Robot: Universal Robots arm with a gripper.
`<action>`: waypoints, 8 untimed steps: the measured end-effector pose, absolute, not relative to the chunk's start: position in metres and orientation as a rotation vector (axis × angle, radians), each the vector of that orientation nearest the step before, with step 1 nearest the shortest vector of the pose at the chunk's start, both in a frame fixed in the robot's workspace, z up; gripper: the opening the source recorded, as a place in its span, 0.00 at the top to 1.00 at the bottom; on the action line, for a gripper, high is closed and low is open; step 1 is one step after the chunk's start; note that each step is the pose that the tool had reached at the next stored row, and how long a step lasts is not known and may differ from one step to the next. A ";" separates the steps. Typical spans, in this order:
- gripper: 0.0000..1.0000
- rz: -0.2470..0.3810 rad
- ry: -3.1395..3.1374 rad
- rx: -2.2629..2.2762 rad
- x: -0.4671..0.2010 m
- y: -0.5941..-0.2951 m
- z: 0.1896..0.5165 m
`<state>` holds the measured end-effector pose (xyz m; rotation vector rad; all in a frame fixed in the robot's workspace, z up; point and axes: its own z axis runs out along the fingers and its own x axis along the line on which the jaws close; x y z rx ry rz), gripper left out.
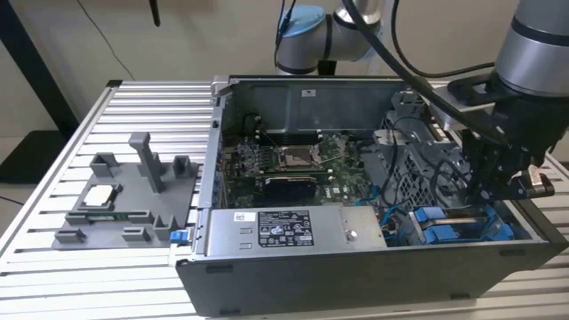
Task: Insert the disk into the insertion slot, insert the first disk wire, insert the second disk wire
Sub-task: 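Insert the first disk wire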
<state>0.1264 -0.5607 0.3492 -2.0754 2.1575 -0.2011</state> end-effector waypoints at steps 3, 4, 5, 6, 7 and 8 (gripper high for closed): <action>0.81 -0.206 2.157 -2.072 0.126 -0.561 0.346; 0.81 -0.208 2.156 -2.071 0.126 -0.561 0.346; 0.81 -0.211 2.156 -2.071 0.126 -0.561 0.345; 0.81 -0.212 2.156 -2.071 0.125 -0.561 0.345; 0.81 -0.213 2.157 -2.071 0.125 -0.561 0.344; 0.81 -0.213 2.157 -2.072 0.125 -0.561 0.344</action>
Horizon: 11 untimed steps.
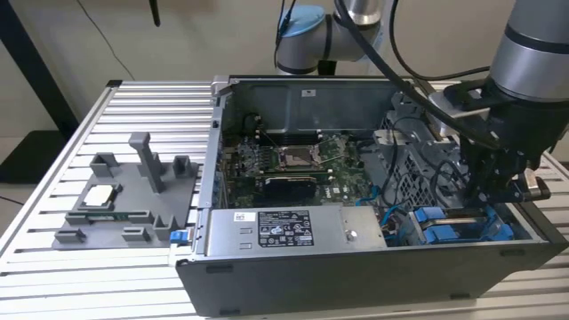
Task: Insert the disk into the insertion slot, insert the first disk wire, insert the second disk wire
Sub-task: 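Insert the first disk wire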
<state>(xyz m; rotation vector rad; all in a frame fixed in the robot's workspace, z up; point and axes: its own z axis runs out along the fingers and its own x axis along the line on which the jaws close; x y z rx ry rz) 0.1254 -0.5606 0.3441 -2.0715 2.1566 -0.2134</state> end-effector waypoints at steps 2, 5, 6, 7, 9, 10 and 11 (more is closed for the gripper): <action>0.81 -0.214 2.157 -2.071 0.125 -0.561 0.343; 0.81 -0.215 2.156 -2.071 0.125 -0.561 0.342; 0.81 -0.216 2.156 -2.071 0.125 -0.561 0.341; 0.81 -0.217 2.155 -2.070 0.125 -0.561 0.341; 0.81 -0.217 2.155 -2.070 0.125 -0.561 0.340; 0.81 -0.218 2.155 -2.069 0.125 -0.561 0.340; 0.81 -0.218 2.154 -2.069 0.125 -0.561 0.340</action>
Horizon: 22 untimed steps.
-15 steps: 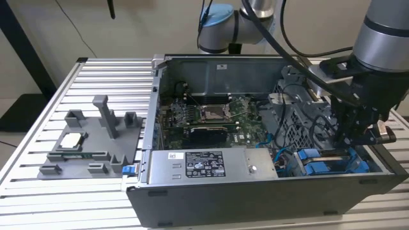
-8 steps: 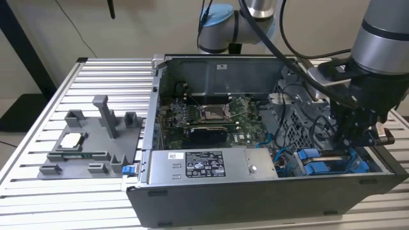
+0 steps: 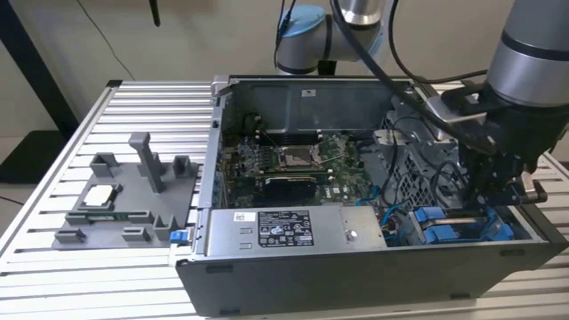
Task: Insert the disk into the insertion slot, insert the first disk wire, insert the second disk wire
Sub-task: 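Insert the first disk wire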
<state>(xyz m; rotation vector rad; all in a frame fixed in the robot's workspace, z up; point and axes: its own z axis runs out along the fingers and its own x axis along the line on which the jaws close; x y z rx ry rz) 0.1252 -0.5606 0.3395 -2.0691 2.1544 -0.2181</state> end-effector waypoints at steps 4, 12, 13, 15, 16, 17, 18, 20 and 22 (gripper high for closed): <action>0.81 -0.221 2.153 -2.068 0.125 -0.561 0.338; 0.81 -0.223 2.152 -2.067 0.125 -0.561 0.332; 0.81 -0.224 2.153 -2.068 0.125 -0.561 0.331; 0.80 -0.221 2.152 -2.067 0.125 -0.561 0.329; 0.80 -0.222 2.153 -2.067 0.125 -0.561 0.330; 0.73 -0.220 2.153 -2.068 0.125 -0.561 0.331; 0.73 -0.218 2.154 -2.068 0.125 -0.561 0.334; 0.73 -0.216 2.156 -2.070 0.125 -0.561 0.342; 0.73 -0.215 2.157 -2.071 0.125 -0.561 0.350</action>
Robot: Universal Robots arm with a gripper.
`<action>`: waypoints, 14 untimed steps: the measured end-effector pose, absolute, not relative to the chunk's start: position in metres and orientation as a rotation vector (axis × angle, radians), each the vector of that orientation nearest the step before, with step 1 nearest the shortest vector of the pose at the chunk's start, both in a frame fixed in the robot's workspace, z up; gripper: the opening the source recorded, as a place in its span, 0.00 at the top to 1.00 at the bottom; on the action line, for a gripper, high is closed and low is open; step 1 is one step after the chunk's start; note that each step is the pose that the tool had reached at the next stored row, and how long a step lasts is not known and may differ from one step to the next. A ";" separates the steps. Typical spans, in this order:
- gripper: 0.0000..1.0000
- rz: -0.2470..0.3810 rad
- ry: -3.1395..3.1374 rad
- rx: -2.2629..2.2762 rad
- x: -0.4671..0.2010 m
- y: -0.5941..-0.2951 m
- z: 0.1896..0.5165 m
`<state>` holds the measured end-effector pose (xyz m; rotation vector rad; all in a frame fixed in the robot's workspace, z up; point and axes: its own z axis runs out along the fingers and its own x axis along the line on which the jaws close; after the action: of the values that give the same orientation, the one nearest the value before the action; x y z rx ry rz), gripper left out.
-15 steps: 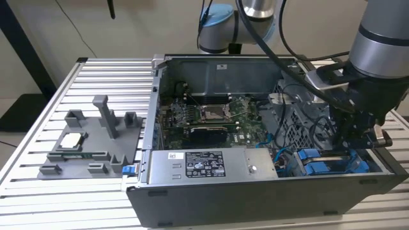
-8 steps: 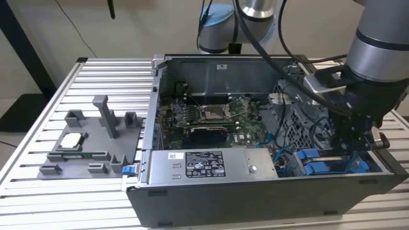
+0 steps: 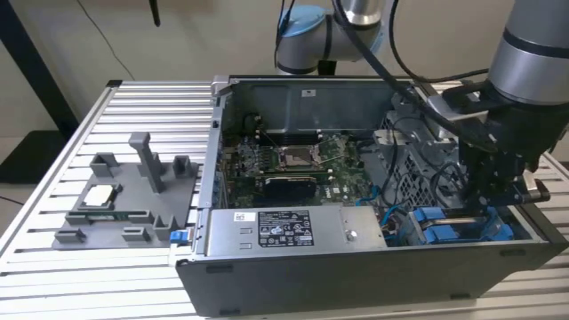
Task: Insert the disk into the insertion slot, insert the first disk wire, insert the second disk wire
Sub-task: 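Insert the first disk wire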
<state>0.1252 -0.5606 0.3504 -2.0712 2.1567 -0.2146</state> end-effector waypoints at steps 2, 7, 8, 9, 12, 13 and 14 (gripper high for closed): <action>0.73 -0.213 2.157 -2.072 0.125 -0.561 0.359; 0.73 -0.212 2.158 -2.073 0.125 -0.561 0.375; 0.73 -0.212 2.158 -2.073 0.125 -0.561 0.375; 0.73 -0.212 2.158 -2.073 0.125 -0.561 0.375; 0.73 -0.212 2.158 -2.073 0.125 -0.561 0.375; 0.73 -0.212 2.158 -2.073 0.125 -0.561 0.375; 0.73 -0.212 2.158 -2.073 0.125 -0.561 0.375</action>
<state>0.1252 -0.5606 0.3749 -2.0725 2.1579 -0.2119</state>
